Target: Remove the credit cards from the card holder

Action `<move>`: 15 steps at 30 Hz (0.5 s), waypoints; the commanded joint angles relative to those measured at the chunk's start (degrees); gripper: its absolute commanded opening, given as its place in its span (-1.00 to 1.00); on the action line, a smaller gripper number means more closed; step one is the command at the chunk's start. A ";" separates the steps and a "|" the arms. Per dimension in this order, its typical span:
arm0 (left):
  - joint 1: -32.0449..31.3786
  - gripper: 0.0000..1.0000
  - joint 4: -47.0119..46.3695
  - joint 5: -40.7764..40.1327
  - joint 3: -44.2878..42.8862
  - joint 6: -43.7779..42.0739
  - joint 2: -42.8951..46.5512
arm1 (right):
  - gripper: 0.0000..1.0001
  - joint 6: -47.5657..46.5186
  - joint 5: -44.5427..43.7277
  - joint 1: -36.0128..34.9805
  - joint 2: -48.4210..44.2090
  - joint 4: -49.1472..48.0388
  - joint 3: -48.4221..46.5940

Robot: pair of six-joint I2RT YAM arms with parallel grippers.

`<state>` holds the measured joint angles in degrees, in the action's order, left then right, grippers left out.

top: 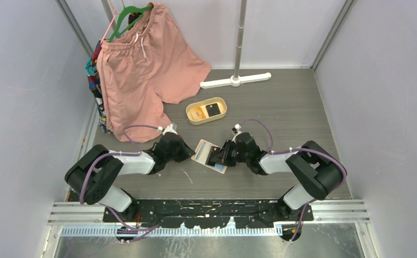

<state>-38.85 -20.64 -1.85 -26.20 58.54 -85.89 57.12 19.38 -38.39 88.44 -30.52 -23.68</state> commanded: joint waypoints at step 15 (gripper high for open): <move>-0.44 -1.00 7.46 -0.41 0.91 -1.11 -3.57 | -0.83 -29.69 18.93 11.55 -11.38 49.23 -25.90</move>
<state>-38.89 -21.58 -1.37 -26.52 58.72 -86.76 40.10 26.48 -29.85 73.71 5.85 -35.99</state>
